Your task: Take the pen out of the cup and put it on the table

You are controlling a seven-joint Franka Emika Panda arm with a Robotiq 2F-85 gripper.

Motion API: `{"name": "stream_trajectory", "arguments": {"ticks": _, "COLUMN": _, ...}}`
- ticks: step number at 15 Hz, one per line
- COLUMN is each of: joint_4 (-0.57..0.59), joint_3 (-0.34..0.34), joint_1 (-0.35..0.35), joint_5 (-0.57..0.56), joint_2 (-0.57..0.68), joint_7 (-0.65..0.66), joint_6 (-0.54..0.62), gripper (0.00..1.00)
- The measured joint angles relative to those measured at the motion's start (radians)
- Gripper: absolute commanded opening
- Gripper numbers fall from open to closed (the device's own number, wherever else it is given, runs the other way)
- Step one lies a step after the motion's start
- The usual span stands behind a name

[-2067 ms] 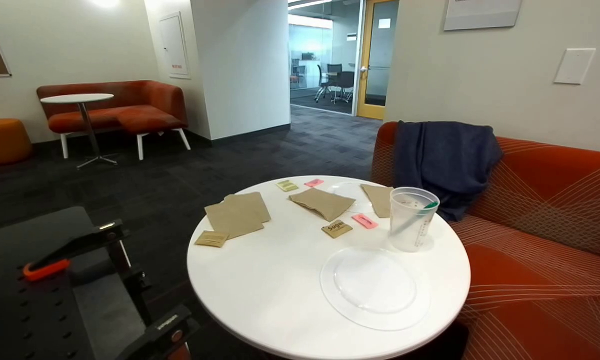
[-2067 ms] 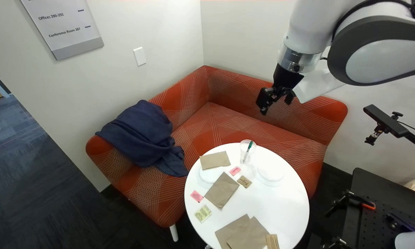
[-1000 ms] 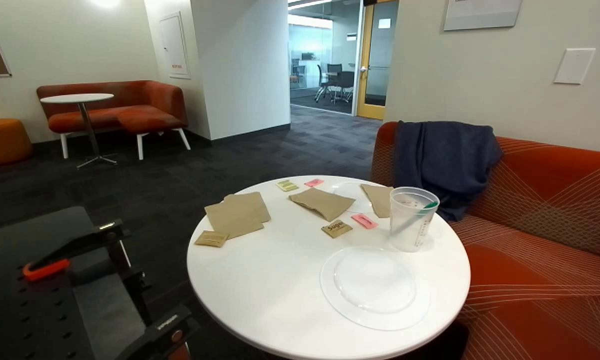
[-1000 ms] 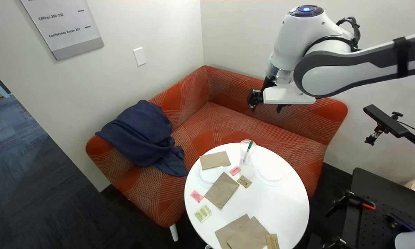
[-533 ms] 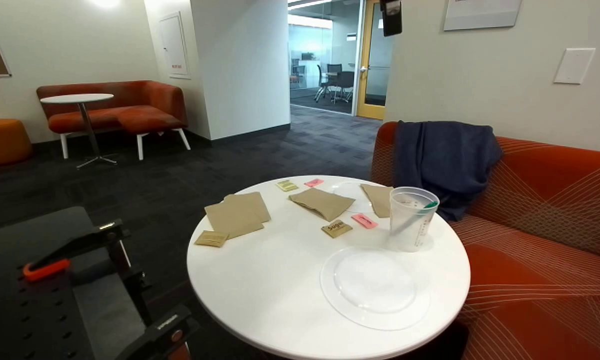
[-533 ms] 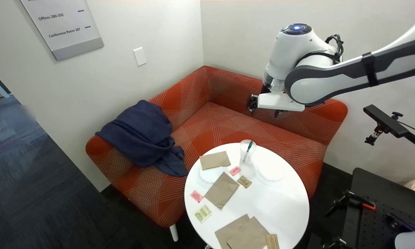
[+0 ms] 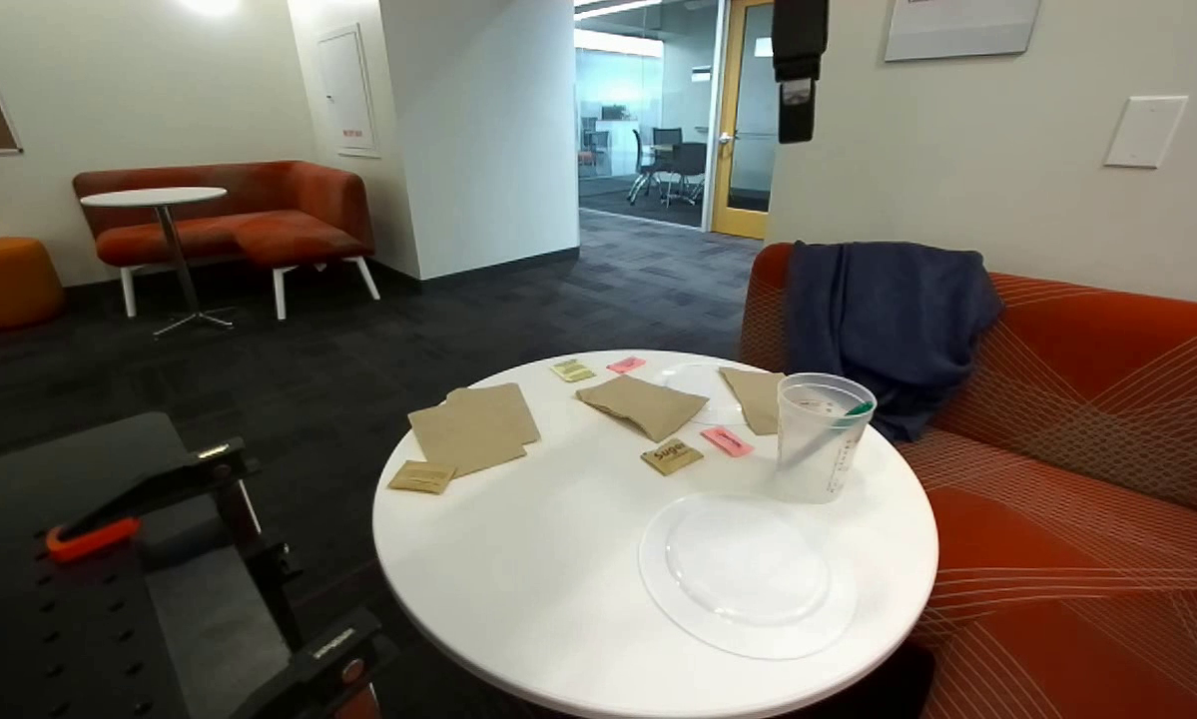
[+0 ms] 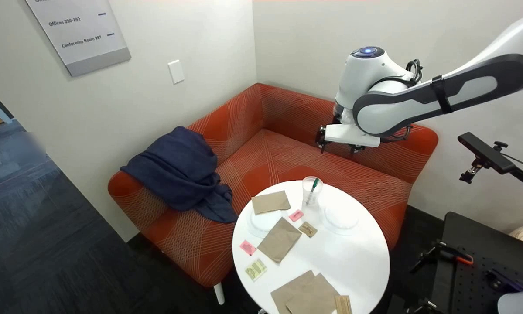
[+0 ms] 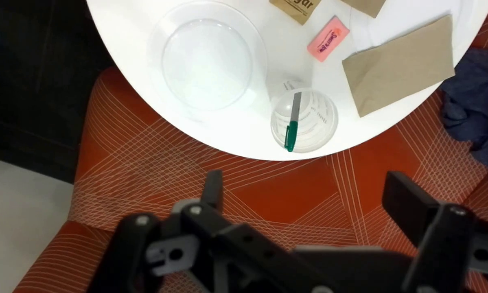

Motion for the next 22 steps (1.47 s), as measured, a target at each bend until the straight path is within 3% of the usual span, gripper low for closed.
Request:
{"name": "stream_trajectory", "arguments": {"ticks": 14, "joint_4": 0.0, "joint_3": -0.007, "joint_1": -0.001, "joint_5": 0.013, "joint_2": 0.017, "joint_7": 0.011, "joint_6": 0.004, "gripper": 1.0}}
{"name": "stream_trajectory", "arguments": {"ticks": 22, "joint_4": 0.001, "joint_3": -0.011, "joint_1": 0.0, "joint_5": 0.033, "joint_2": 0.068, "joint_7": 0.111, "joint_6": 0.117, "gripper": 1.0}}
